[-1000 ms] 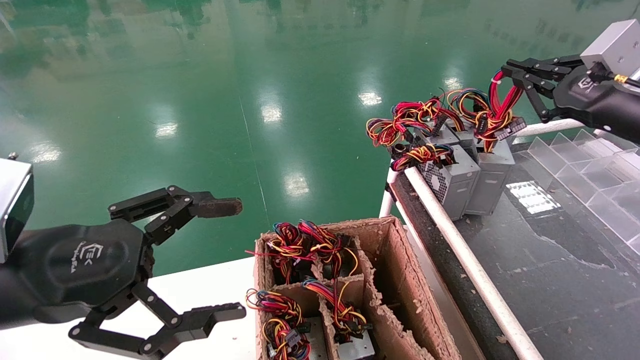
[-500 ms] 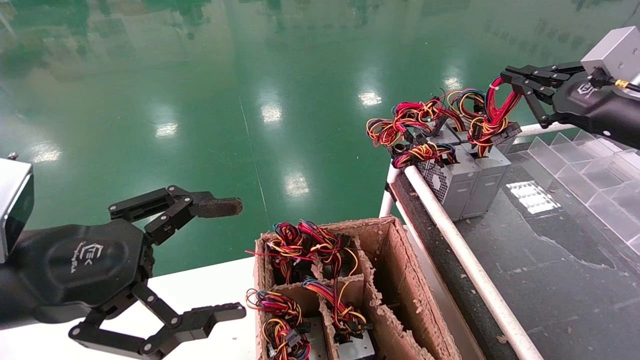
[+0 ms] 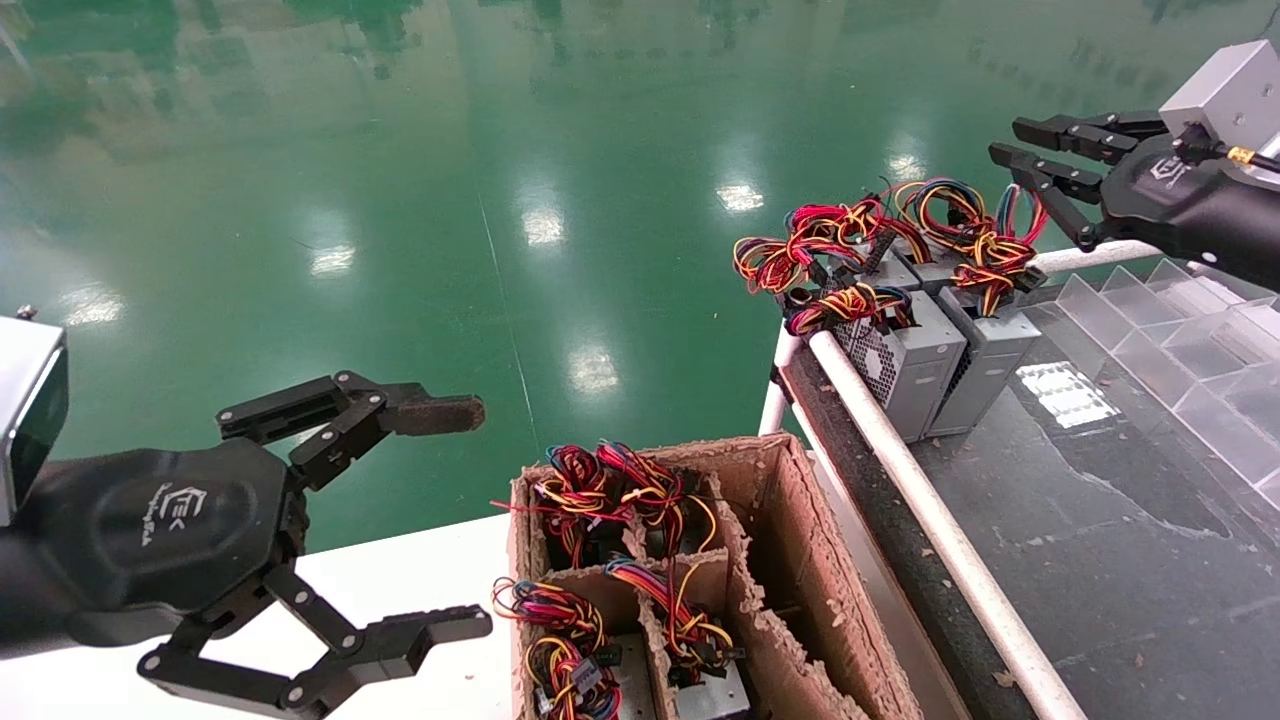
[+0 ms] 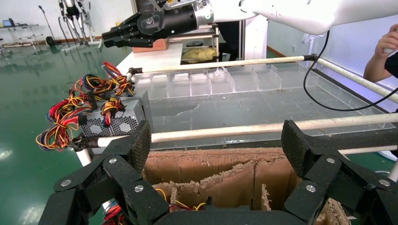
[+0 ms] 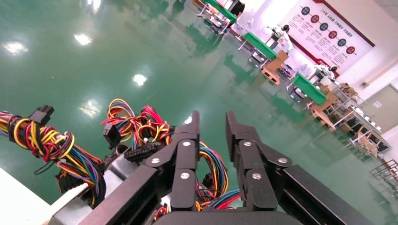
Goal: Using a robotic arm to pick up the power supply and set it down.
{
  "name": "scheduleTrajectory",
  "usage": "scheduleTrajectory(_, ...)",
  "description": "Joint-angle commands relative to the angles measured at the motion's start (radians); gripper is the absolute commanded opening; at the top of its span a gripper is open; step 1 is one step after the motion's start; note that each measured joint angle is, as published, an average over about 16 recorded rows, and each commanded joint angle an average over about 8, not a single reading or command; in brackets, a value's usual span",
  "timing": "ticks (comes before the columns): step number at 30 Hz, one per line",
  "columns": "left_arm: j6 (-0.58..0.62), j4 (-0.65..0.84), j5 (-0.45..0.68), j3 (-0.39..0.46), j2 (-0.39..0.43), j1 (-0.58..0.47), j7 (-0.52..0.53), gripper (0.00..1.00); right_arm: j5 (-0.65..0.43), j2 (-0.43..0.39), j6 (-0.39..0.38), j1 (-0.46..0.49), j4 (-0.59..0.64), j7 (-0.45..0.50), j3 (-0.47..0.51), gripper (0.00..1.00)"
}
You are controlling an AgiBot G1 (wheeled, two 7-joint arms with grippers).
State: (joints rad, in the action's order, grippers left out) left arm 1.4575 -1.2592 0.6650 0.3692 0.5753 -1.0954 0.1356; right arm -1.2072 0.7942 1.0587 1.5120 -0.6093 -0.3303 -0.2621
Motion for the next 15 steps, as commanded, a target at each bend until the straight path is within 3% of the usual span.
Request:
scheduleTrajectory(1,0.0,0.0,0.0,0.0,0.0,0.0,0.0,1.0,0.002,0.001,0.001,0.004,-0.001,0.006,0.001,1.0)
scheduleTrajectory(15,0.0,0.0,0.0,0.0,0.0,0.0,0.0,1.0,0.113,-0.027,0.09,-0.048,-0.09,0.096,0.021,1.0)
